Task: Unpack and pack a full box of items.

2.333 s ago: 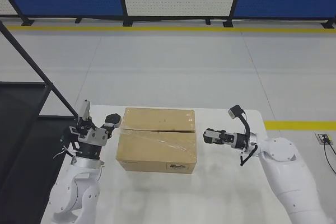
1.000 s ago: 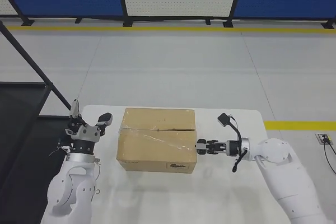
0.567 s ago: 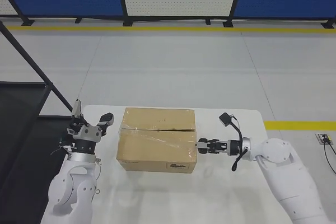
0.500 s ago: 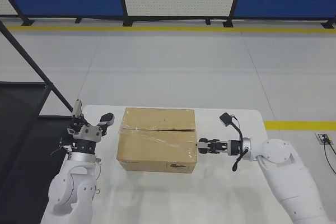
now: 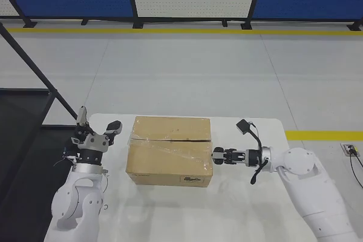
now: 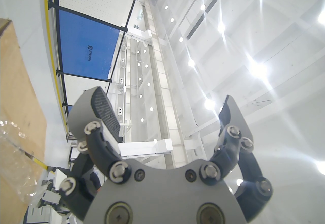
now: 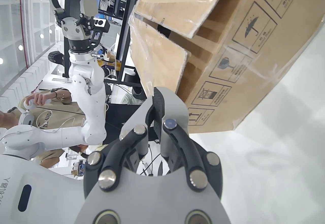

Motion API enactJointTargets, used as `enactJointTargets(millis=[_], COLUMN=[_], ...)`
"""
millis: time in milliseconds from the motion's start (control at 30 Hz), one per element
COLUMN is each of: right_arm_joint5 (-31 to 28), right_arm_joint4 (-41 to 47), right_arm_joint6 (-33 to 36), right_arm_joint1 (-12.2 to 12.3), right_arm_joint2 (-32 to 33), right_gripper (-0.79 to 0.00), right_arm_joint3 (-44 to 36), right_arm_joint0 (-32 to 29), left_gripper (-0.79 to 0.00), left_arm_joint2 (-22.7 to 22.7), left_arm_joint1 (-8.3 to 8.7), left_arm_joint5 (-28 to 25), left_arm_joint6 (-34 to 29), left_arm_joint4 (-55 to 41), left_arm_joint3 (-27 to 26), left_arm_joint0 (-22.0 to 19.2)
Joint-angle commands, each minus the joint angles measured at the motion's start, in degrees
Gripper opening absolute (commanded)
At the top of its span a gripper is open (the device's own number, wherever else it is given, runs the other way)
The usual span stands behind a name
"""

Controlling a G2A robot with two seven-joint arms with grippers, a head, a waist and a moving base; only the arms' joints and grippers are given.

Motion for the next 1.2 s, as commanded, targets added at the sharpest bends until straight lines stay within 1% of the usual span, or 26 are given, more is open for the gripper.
enactJointTargets(millis=[0,100,233,433,567,700,800,1000,1167], right_arm_joint5=[-0.63,-0.35,0.09,-0.25,-0.23,-0.57,-0.90,0.26,-0.48], right_arm_joint4=[2.16,4.98,9.75,14.92,15.55,17.55,20.02,21.71,25.90], right_arm_joint6=[0.36,0.38,2.13,4.25,2.86,3.20,3.37,2.54,4.29], right_arm_joint1=[-0.05,-0.10,-0.36,-1.06,-1.72,-2.43,-2.96,-4.20,-5.21], right_arm_joint2=[0.03,0.23,-0.47,-2.73,-4.67,-6.51,-7.44,-10.64,-12.42], right_gripper=[-0.785,-0.785,-0.785,-0.785,-0.785,-0.785,-0.785,-0.785,-0.785], right_arm_joint3=[-0.67,-1.43,-2.70,-3.20,-3.00,-3.00,-2.54,-1.28,-0.33], right_arm_joint0=[0.34,1.25,2.55,5.58,8.57,11.73,13.90,17.74,19.94], left_gripper=[0.000,0.000,0.000,0.000,0.000,0.000,0.000,0.000,0.000], left_arm_joint2=[-0.40,-1.11,-2.20,-4.57,-6.64,-8.20,-8.65,-8.85,-9.25], left_arm_joint1=[0.04,0.11,0.19,0.37,0.60,0.79,0.89,1.02,1.17], left_arm_joint5=[-0.11,-0.37,-0.82,-1.46,-1.04,-0.69,-0.46,-0.11,0.25], left_arm_joint6=[0.10,0.18,0.48,0.62,-0.08,-0.46,-0.86,-1.60,-2.21], left_arm_joint4=[-0.23,-0.68,-1.51,-3.42,-4.97,-6.27,-6.70,-7.69,-8.48], left_arm_joint3=[0.13,0.42,0.92,1.77,2.02,2.17,2.50,3.45,4.43], left_arm_joint0=[-0.07,-0.13,-0.07,0.31,0.74,1.19,1.41,1.54,1.33])
